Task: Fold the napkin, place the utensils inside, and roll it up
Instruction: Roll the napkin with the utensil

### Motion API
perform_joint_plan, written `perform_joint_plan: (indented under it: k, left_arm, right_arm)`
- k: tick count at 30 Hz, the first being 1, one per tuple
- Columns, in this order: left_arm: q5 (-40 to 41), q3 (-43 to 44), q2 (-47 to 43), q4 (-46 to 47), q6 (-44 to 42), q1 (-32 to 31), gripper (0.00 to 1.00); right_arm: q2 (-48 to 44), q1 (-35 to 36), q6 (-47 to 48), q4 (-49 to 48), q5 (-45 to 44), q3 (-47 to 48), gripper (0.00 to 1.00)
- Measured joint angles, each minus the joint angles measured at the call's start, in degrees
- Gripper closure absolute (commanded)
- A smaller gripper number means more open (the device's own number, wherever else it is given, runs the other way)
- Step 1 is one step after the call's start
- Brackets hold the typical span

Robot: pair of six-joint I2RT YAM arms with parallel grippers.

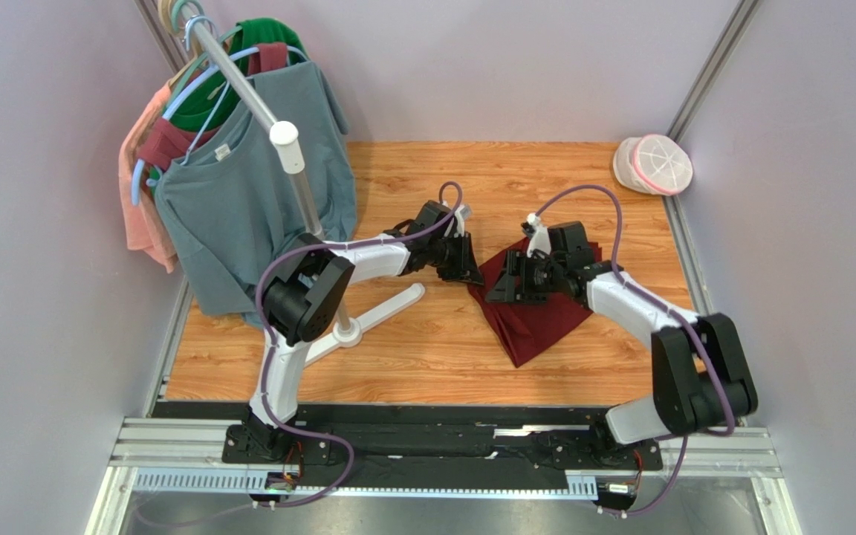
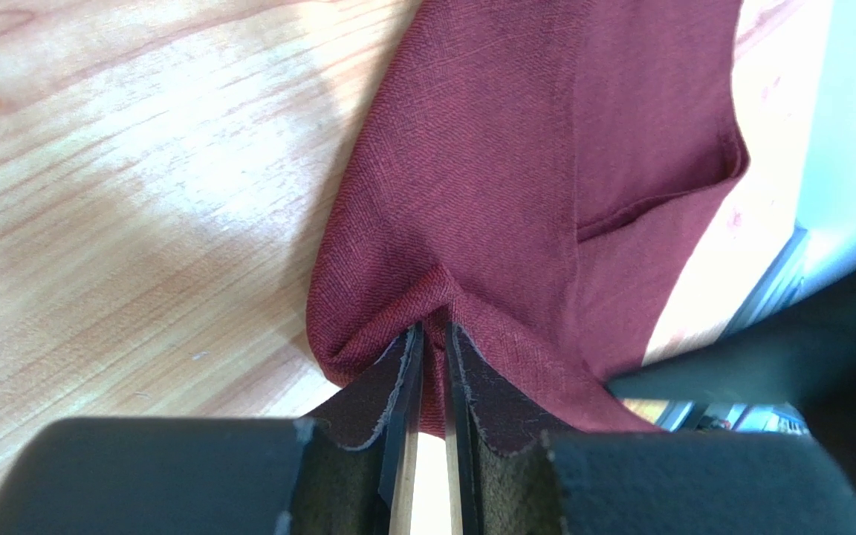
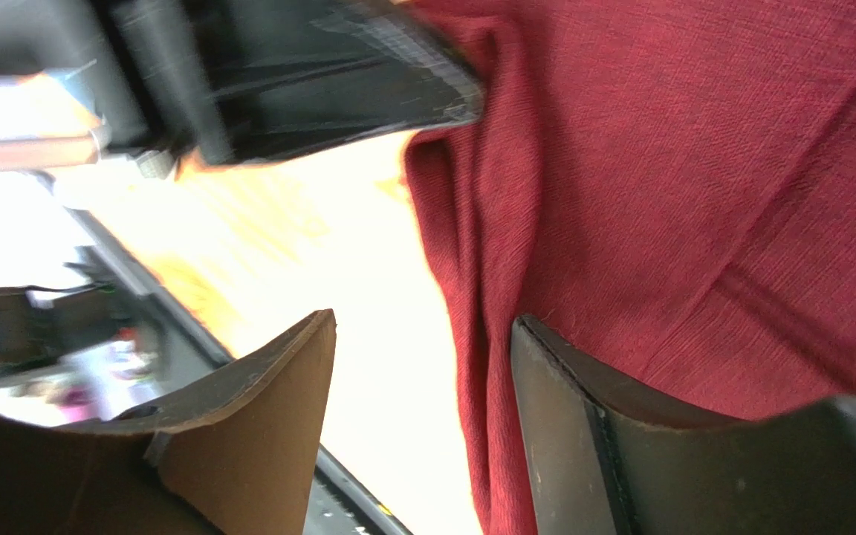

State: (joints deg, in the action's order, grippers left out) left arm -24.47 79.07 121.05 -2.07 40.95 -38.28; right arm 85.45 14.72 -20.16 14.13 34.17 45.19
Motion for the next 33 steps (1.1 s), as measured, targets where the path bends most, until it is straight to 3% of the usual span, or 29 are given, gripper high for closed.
perform_joint_plan:
  k: [12, 18, 33]
  left_arm:
    - [1.07, 1.77, 0.7, -2.95, -0.68, 0.0, 0.8]
    - [1.05, 1.9, 0.7, -3.28, -0.79, 0.0, 0.8]
    - [1.05, 2.71, 0.81, -4.55, -1.29, 0.0, 0.8]
  right_arm:
    - [-14.51, 22.6, 4.35, 8.17, -36.98, -2.84, 0.36]
    - [-14.19, 24.59, 4.11, 9.53, -44.65, -3.37, 0.36]
    - [-6.62, 34.42, 1.75, 13.75, -54.42, -1.62, 0.39]
